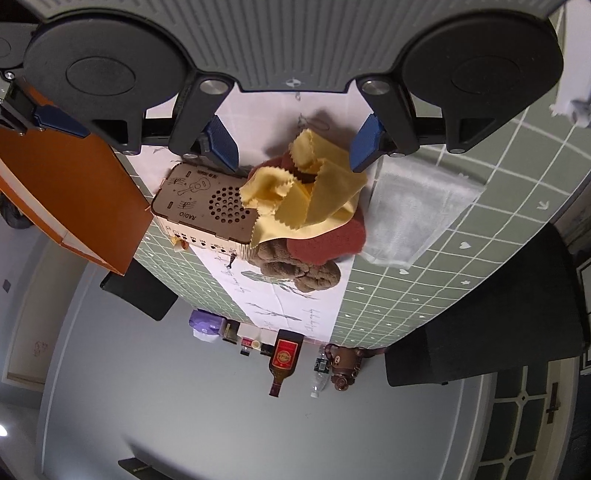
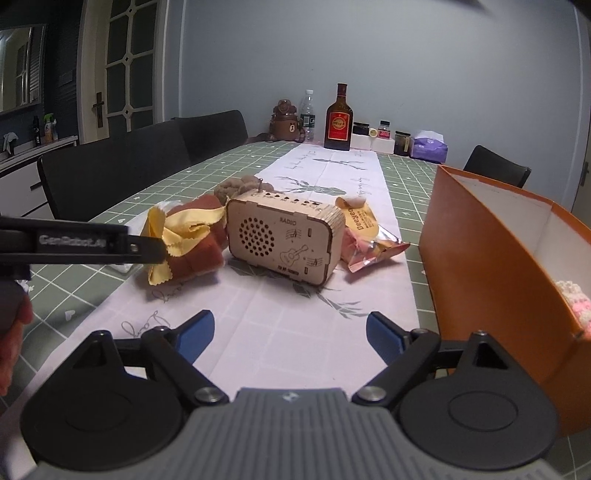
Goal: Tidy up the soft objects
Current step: 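Grasp the yellow cloth with the right gripper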
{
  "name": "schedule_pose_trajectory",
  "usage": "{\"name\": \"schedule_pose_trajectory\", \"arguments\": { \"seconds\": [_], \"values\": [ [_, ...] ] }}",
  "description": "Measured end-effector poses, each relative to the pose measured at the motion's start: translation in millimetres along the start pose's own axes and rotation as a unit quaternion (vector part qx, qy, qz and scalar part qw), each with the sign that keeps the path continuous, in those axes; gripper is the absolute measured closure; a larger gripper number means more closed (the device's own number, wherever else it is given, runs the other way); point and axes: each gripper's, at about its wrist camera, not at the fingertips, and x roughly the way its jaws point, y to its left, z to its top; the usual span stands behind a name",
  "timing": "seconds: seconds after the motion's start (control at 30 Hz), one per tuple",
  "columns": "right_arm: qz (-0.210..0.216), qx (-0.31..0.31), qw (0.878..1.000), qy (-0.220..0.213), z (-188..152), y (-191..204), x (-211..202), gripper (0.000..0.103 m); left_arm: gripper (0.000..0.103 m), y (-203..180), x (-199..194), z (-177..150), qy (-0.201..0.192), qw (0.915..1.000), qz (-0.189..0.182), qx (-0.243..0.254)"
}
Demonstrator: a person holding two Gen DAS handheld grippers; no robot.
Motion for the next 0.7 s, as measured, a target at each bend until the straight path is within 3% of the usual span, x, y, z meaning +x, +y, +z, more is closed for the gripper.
{"name": "schedule_pose_trajectory", "arguments": {
  "seconds": [0.2,0.27,0.33,0.47,0.7],
  "values": [
    [0.020,0.002,1.000,0.001,15,-2,14,0.015,0.018,-5,13,10,-0.001,0.9999,0.016,0.005],
    [0.033,-0.011,0.999,-0.009,23,0,17,0.017,0.018,-2,8,13,-0.002,0.9991,0.043,0.000],
    [0.051,-0.034,0.998,-0.016,31,7,22,0.022,0.020,5,5,17,0.010,0.9950,0.098,-0.016],
    [0.102,-0.075,0.991,-0.033,48,29,36,0.024,0.021,19,-5,26,0.003,0.9918,0.125,-0.027],
    [0.146,-0.161,0.973,-0.074,60,71,69,0.024,0.021,27,-10,39,0.010,0.9872,0.154,-0.040]
  ]
}}
